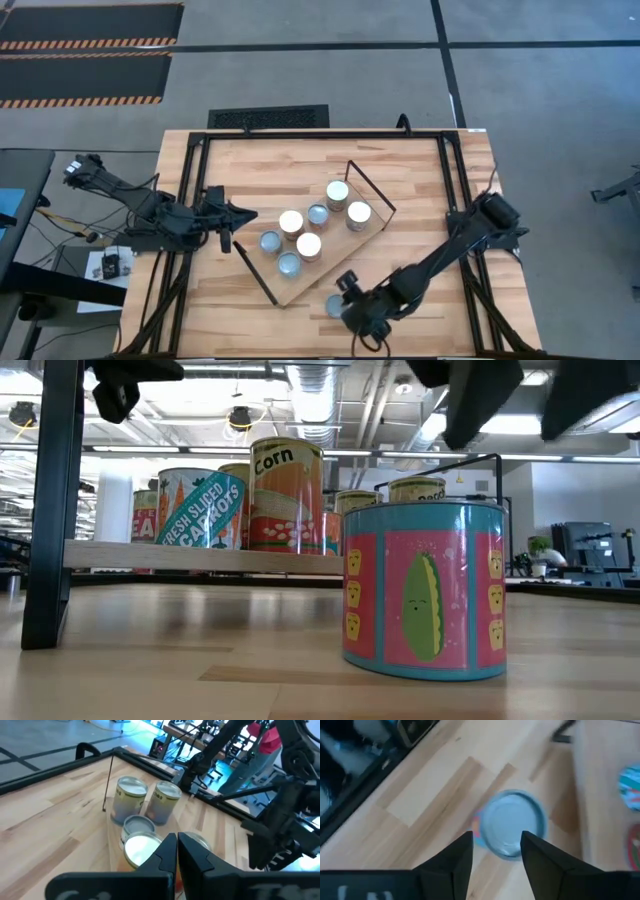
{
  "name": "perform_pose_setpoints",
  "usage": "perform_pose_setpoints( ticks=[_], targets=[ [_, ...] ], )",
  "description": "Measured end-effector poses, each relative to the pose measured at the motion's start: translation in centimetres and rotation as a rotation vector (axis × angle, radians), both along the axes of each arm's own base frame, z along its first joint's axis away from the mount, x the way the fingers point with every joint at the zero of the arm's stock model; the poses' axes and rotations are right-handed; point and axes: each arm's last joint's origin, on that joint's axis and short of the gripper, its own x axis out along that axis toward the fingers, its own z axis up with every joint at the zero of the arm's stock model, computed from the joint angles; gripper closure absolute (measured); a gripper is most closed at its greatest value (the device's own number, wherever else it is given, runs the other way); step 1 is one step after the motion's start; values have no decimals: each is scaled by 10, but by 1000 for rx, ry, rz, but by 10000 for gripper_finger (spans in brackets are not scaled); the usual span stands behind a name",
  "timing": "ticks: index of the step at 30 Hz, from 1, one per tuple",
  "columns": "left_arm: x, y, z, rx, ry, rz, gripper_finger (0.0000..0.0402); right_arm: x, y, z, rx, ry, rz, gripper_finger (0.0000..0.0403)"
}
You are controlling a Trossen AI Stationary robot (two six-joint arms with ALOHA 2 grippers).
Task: Pick and place cans onto a shelf
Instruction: Put the canned peas on the shelf
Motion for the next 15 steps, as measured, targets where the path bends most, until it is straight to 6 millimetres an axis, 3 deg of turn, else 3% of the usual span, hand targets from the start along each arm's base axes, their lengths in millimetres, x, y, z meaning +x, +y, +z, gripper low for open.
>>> perform_pose_setpoints(
  ticks=[15],
  targets=[
    [-1, 0, 0, 26, 11, -7, 401, 11, 9, -34, -86, 79, 103, 278]
  ],
)
